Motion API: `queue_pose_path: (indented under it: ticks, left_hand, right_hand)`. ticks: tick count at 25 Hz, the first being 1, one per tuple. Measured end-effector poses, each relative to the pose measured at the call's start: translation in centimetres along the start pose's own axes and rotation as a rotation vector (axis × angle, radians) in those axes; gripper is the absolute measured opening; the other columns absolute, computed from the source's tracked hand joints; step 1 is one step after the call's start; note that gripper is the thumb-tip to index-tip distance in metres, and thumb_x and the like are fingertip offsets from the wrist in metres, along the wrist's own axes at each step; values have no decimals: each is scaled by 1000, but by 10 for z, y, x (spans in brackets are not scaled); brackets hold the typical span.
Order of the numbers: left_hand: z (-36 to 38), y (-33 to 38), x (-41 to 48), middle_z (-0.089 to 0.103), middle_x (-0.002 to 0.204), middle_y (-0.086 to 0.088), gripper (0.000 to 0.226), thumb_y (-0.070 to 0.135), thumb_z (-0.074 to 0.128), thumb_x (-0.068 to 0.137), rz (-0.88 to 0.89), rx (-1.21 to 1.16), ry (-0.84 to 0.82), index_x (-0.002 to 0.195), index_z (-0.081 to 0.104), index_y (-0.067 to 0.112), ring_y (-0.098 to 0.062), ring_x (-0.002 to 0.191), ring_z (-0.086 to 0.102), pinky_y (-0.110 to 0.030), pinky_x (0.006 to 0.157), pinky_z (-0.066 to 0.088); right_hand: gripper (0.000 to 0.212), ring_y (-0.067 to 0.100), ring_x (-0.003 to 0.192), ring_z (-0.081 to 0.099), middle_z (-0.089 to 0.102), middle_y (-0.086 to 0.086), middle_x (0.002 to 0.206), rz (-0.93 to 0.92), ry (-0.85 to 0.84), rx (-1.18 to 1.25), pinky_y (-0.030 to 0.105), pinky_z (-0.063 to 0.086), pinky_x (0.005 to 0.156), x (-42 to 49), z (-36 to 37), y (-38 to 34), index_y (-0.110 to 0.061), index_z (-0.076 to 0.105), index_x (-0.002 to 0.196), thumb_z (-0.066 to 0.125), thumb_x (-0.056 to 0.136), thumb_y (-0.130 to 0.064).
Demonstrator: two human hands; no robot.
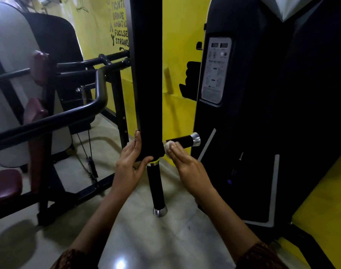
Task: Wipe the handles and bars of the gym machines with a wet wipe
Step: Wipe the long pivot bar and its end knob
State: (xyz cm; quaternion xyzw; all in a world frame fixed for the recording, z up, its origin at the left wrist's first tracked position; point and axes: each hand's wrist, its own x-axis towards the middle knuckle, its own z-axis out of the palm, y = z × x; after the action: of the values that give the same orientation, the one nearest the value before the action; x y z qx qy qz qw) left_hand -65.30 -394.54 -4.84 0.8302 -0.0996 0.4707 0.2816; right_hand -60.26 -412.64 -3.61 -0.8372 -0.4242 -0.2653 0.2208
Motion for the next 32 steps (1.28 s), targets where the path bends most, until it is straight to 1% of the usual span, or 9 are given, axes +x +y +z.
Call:
queue_pose_path:
  ticks: [3,6,10,15,17,19,21,26,32]
  left_hand:
    - [2,2,0,38,139,-14,77,29,53,85,10,15,-1,147,8,31,-21,125,38,-15,107,25]
    - [1,3,1,37,139,-12,78,27,53,85,26,24,2,147,7,29,-19,126,37,-15,108,24]
    - [0,2,0,35,140,-9,77,28,53,85,27,17,2,147,8,29,-10,126,34,-10,107,25]
    - [1,1,2,35,141,-11,77,28,54,85,31,12,2,147,8,28,-16,127,37,-14,107,26]
    - [2,2,1,36,141,-12,77,27,54,85,31,11,7,147,9,28,-18,127,38,-16,107,27]
    - [2,2,1,37,141,-13,77,27,54,86,24,10,11,147,8,28,-19,126,38,-18,107,29]
    - [3,3,1,39,140,-15,77,28,53,86,19,12,8,147,7,29,-19,127,38,-20,107,29]
    - [-2,1,2,35,140,-6,75,28,55,85,34,9,4,147,13,23,-8,129,34,-13,108,27]
    - [0,0,1,36,141,-8,75,26,56,85,29,-4,22,147,15,22,8,133,25,-13,108,25]
  right_hand:
    - [54,29,129,44,47,14,139,77,-90,91,44,50,92,-23,-1,7,-6,48,134,43,83,12]
    - [63,24,130,42,47,18,138,111,142,188,29,36,108,-19,-6,5,-3,48,133,50,75,21]
    - [49,27,142,17,24,12,152,71,17,251,29,14,116,8,15,-13,-9,24,146,29,98,-20]
    - [52,29,130,36,51,19,133,8,132,126,21,8,114,14,9,3,4,51,128,29,82,3]
    - [49,30,127,36,54,22,129,80,171,59,26,18,112,12,3,13,4,54,125,32,80,8]
    - [47,38,124,42,57,26,122,220,214,-1,41,30,104,16,-3,27,7,57,119,46,75,19]
    - [51,40,128,41,54,26,128,346,227,3,42,27,106,30,-8,33,7,53,124,48,76,23]
    - [63,35,136,28,45,21,137,-44,-181,55,44,12,114,42,-6,3,3,44,132,34,71,9]
    - [50,39,115,47,56,22,119,76,-68,-3,44,36,102,40,-25,50,6,58,116,30,75,7]
